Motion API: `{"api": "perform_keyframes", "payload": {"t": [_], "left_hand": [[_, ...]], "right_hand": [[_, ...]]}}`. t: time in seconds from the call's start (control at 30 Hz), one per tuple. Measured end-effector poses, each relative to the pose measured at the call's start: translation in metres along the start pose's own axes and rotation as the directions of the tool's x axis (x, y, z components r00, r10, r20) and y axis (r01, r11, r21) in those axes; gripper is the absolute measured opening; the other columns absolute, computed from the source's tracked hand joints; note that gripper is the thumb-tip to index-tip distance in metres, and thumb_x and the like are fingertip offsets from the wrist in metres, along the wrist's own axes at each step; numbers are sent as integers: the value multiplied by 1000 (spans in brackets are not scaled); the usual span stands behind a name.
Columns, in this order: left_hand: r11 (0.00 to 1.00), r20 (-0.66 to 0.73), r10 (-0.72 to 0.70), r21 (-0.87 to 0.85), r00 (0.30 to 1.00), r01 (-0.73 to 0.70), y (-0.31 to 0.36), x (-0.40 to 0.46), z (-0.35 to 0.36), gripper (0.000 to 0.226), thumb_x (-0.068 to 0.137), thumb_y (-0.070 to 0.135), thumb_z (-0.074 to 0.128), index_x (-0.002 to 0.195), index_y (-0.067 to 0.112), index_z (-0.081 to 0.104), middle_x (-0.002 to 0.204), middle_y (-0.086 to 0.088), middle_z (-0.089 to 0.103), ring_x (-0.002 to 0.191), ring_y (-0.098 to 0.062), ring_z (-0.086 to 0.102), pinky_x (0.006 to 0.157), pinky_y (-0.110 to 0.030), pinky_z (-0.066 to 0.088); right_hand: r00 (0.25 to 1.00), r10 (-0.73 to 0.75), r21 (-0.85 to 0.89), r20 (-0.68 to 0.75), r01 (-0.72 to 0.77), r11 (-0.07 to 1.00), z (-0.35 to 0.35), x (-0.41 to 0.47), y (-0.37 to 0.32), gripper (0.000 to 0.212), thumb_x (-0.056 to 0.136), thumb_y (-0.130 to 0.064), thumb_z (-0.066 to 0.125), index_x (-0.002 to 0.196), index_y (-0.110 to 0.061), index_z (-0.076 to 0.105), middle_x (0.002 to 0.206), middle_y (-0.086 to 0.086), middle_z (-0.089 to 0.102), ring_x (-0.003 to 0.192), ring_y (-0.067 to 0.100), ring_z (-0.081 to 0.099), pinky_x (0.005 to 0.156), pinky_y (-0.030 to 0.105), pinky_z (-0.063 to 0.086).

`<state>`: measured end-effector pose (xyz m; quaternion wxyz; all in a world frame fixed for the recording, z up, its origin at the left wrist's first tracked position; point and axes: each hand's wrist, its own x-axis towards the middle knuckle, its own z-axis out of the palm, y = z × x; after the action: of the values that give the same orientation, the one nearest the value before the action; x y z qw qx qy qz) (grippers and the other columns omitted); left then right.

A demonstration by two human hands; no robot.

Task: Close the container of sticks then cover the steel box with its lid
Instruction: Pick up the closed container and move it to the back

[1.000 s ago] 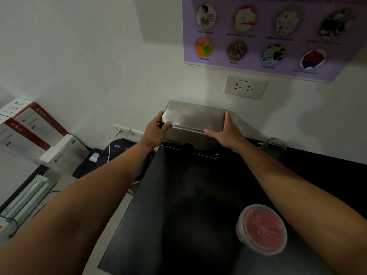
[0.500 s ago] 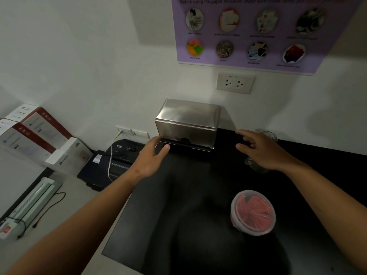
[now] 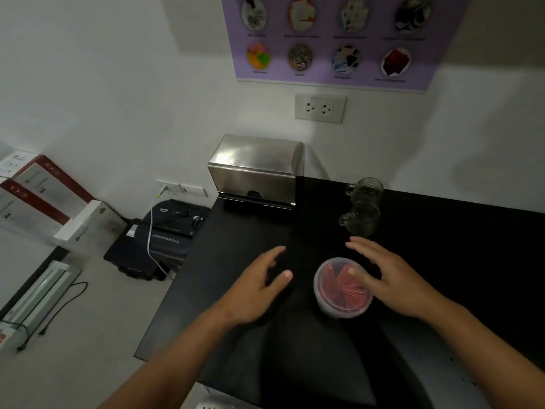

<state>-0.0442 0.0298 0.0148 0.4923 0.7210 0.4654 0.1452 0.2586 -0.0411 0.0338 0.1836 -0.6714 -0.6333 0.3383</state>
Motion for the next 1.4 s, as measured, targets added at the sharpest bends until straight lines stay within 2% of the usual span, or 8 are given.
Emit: {"api": "perform_keyframes", "payload": {"t": [0.23, 0.43, 0.6, 0.8, 0.9, 1.0, 1.17, 1.4], "left_hand": [[998, 92, 45, 34, 995, -48, 12, -12, 50, 73, 104, 45, 57, 165, 35, 19, 171, 8, 28, 152, -11, 38, 122, -39, 41], [982, 46, 182, -67, 982, -179, 27, -22, 79, 62, 106, 20, 61, 158, 36, 32, 150, 16, 52, 143, -13, 51, 116, -31, 45], [977, -31, 192, -85, 981, -194, 23, -23, 90, 65, 107, 19, 60, 162, 28, 27, 155, 8, 50, 142, -20, 52, 115, -46, 48], [983, -90, 89, -150, 992, -102, 9, -11, 98, 63, 112, 24, 48, 167, 22, 18, 164, 9, 41, 152, -13, 41, 125, -41, 36], [985, -121, 67, -148, 990, -85, 7, 3, 96, 64, 113, 28, 45, 168, 20, 14, 165, 12, 40, 152, -3, 38, 127, -33, 30], [984, -130, 35, -168, 991, -56, 3, 20, 91, 66, 111, 32, 46, 168, 26, 12, 165, 11, 41, 151, -1, 39, 128, -35, 31], [988, -156, 73, -122, 985, -93, 11, 46, 71, 55, 111, 28, 48, 151, 56, 24, 146, 25, 53, 136, 7, 53, 115, -14, 40], [995, -226, 80, -44, 971, -92, 20, 105, 47, 49, 108, 24, 52, 155, 30, 42, 139, 2, 68, 126, -12, 66, 104, -26, 54]], "right_hand": [[999, 20, 17, 44, -21, 1000, 29, -27, 17, 72, 98, -44, 65, 158, -49, 25, 162, -35, 5, 148, -13, 10, 121, 27, 24], [997, -45, 35, 57, 43, 998, 50, -36, 19, 90, 95, -57, 63, 164, -40, 7, 168, -32, -13, 141, -30, -8, 111, 7, 15], [997, -44, 40, 67, 42, 998, 54, -33, 17, 100, 91, -63, 64, 165, -40, 0, 168, -33, -19, 152, -10, 1, 115, 19, 21], [996, -56, 92, 68, 50, 995, 51, -15, 15, 104, 88, -64, 66, 163, -44, -3, 159, -46, -21, 141, -29, 0, 113, 17, 21], [995, -71, 123, 68, 62, 990, 44, 0, 10, 109, 81, -75, 58, 162, -42, -8, 168, -31, -20, 149, -11, 3, 118, 24, 22], [991, -80, 118, 106, 68, 991, 39, 17, 13, 104, 93, -61, 59, 164, -34, -11, 168, -25, -25, 151, -7, -3, 122, 26, 19], [992, -75, 60, 97, 69, 996, 27, 51, 15, 94, 98, -47, 64, 165, -35, -2, 173, -20, -12, 153, -3, -1, 126, 31, 17], [996, -71, -181, 48, 79, 980, -2, 103, 6, 92, 100, -49, 61, 167, -18, 7, 176, -2, 2, 162, 21, -1, 123, 31, 0]]}}
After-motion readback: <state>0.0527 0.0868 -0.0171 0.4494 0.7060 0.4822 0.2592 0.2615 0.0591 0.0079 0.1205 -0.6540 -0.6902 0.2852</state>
